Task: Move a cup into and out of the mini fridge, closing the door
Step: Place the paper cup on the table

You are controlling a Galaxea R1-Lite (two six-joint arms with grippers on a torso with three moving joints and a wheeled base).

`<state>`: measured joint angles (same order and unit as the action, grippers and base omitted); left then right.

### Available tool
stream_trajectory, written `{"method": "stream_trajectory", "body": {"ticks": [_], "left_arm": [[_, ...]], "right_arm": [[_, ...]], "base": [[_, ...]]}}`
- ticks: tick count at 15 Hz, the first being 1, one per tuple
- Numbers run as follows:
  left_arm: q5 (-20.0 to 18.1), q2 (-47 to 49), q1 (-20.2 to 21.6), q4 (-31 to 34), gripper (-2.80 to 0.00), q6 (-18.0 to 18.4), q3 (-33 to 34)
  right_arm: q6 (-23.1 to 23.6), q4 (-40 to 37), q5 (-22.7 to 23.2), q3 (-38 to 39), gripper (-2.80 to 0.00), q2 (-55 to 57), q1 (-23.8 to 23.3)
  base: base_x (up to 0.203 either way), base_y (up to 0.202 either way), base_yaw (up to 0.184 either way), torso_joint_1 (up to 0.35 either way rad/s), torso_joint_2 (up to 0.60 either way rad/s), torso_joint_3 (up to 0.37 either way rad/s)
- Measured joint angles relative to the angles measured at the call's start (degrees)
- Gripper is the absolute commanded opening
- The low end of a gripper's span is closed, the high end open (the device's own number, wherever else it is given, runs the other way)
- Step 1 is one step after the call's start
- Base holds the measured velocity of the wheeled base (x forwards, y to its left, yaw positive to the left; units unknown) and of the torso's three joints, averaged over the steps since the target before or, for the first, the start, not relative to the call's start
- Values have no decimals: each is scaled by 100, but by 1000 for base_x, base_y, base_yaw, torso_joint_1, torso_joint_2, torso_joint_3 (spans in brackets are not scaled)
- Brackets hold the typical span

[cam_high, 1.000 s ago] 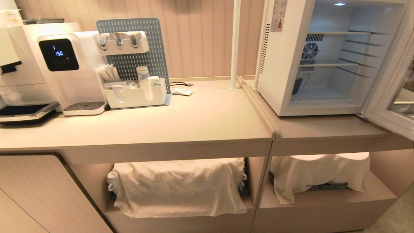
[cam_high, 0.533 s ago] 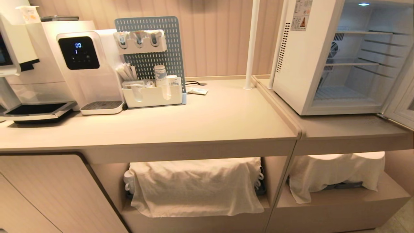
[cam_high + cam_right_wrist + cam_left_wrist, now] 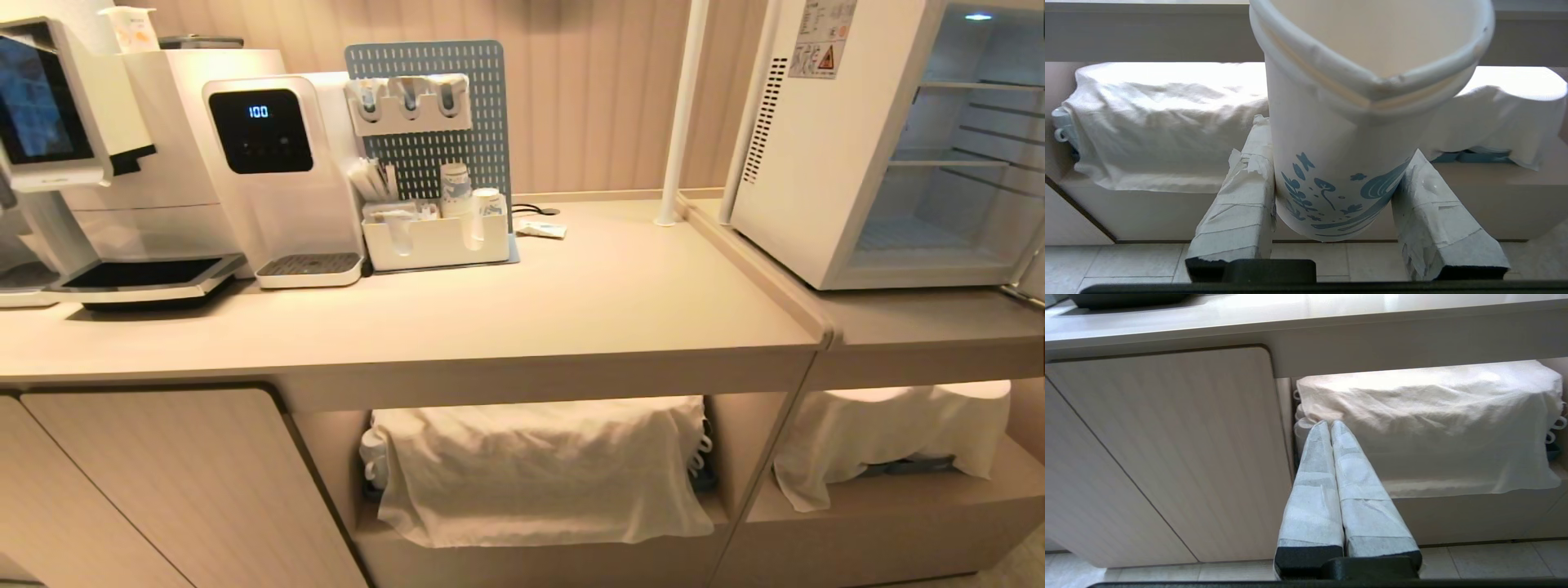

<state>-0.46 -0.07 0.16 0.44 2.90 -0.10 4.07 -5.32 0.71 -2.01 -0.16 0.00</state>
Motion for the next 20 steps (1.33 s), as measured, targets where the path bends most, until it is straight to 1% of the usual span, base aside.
{"method": "stream_trajectory", "body": {"ticks": [8, 16, 17, 18, 20], "left_arm": [[-22, 0, 0, 16, -280, 24, 0], [3, 0, 6, 2, -280, 14, 2], [24, 0, 5, -9, -280, -77, 5], [37, 0, -5, -13, -280, -179, 5], [37, 0, -2, -17, -280, -221, 10]], "right_arm": [[-6, -2, -2, -5, -280, 0, 2], [2, -28, 20, -82, -280, 6, 2], [3, -81, 35, -295, -280, 24, 0], [3, -203, 84, -667, -280, 99, 0], [-108, -486, 198, -1659, -280, 558, 1]], "base": [[0, 185, 0, 2, 3, 2], [0, 11, 0, 0, 0, 0], [0, 0, 0, 0, 0, 0], [0, 0, 0, 0, 0, 0], [0, 0, 0, 0, 0, 0]]}}
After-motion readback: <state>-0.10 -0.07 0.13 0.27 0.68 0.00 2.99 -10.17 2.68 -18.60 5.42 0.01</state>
